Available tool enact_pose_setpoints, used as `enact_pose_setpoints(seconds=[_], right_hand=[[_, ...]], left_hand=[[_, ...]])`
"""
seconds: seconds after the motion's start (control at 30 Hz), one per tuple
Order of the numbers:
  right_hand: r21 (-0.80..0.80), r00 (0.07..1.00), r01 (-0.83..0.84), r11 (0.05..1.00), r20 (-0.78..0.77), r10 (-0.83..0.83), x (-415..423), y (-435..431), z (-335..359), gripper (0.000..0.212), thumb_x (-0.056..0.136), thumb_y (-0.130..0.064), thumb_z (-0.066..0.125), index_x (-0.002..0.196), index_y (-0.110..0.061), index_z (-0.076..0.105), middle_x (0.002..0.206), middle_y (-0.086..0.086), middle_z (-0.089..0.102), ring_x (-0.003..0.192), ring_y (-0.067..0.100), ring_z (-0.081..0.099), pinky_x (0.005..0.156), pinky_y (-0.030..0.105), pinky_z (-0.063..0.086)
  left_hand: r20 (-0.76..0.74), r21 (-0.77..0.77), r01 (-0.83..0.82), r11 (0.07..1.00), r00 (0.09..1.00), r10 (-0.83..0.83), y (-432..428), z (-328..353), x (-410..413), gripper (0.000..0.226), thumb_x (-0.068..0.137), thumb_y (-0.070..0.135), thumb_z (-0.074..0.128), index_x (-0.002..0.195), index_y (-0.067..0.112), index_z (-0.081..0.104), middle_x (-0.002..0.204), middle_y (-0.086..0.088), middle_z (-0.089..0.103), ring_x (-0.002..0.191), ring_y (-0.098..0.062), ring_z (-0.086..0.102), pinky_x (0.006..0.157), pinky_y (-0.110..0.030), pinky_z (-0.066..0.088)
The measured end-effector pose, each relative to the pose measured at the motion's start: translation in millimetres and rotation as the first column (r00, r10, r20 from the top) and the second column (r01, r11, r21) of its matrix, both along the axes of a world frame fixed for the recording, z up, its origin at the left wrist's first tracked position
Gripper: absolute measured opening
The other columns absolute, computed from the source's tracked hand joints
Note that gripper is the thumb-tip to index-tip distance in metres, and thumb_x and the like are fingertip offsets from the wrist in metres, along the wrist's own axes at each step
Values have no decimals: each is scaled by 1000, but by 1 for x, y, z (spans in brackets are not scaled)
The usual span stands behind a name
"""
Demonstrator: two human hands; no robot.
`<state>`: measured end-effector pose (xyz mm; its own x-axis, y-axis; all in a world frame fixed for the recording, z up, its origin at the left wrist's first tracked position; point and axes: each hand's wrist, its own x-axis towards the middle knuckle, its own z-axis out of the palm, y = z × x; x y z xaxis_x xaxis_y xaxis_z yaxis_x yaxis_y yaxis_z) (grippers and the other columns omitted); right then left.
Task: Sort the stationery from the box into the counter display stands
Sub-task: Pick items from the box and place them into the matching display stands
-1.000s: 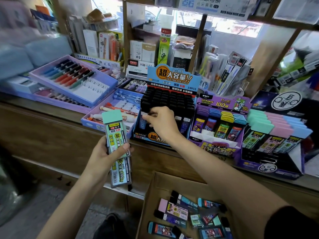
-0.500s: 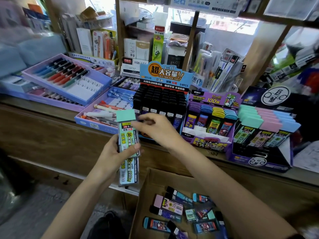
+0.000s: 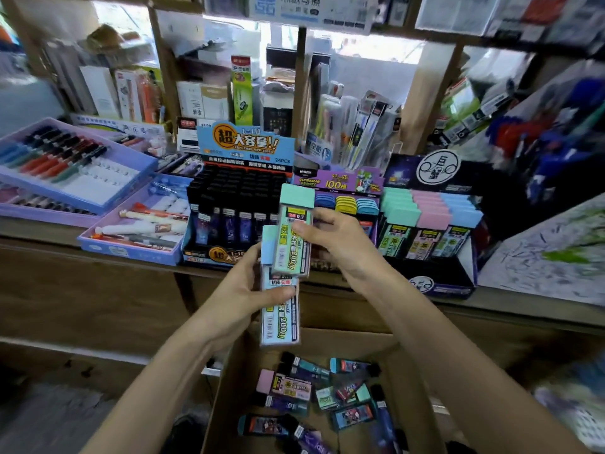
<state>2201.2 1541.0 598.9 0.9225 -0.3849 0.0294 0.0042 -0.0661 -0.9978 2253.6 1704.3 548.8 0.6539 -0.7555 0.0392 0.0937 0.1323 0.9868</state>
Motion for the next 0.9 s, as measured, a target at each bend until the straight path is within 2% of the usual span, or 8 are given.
enact_pose_setpoints(seconds=[0.07,0.17,0.33,0.47,0.57,0.63,0.8,0.9], right_hand=[[-3,998,59,998,30,-59,-13,-15,1,20,83,-24,70,102,-22,67,104,-4,71,93,4,65,69,14,50],[89,990,133,987,26,-135,-35,-41,7,22,83,-18,70,105,-18,67,103,3,72,95,17,68,78,33,56],[3,956,284,959,68,-284,-70,-96,23,21,82,-14,71,102,-18,65,94,-5,74,89,8,69,69,24,54],[-207,936,349,914,118,-331,-83,-126,23,25,80,-6,71,100,-20,65,83,-11,73,81,1,68,69,16,54],[-419,945,319,850,68,-320,-82,-137,12,23,81,-5,71,103,-8,65,92,7,73,95,18,68,87,30,54],[-500,950,283,819,32,-309,-78,-140,4,23,81,-7,71,103,-2,64,98,14,71,99,26,66,90,36,52],[-544,970,198,816,-8,-241,-69,-137,-8,25,82,-6,70,107,-9,67,94,3,71,93,16,66,87,28,52],[-518,977,166,839,-30,-212,-65,-139,-10,28,81,-6,71,109,-9,67,79,-12,68,81,-2,64,71,6,46]], left_hand=[[10,-6,20,1000,1000,-20,-14,0,-6,70,66,5,71,131,17,47,117,-7,67,109,-22,63,84,-29,53],[10,-28,36,999,999,-36,-32,1,-13,62,72,4,67,129,17,46,115,-4,69,104,-21,66,80,-26,55],[24,-34,-5,999,1000,6,-54,3,-21,55,73,15,67,124,21,48,113,0,69,100,-18,69,73,-26,57],[39,-19,-46,999,998,47,-64,2,-24,48,75,14,65,119,24,50,104,9,72,96,-12,69,70,-23,57],[44,0,-78,997,996,78,-70,3,-25,50,70,19,67,117,27,52,109,3,70,104,-19,66,82,-34,53],[50,3,-87,996,995,87,-73,3,-26,50,68,20,68,115,29,53,112,1,69,106,-22,65,86,-37,51],[55,7,-98,995,994,97,-78,3,-27,51,68,20,68,115,32,53,114,0,68,108,-23,64,83,-34,50],[60,13,-101,995,993,100,-79,3,-27,52,67,21,68,116,32,52,116,-1,67,109,-23,63,85,-36,50]])
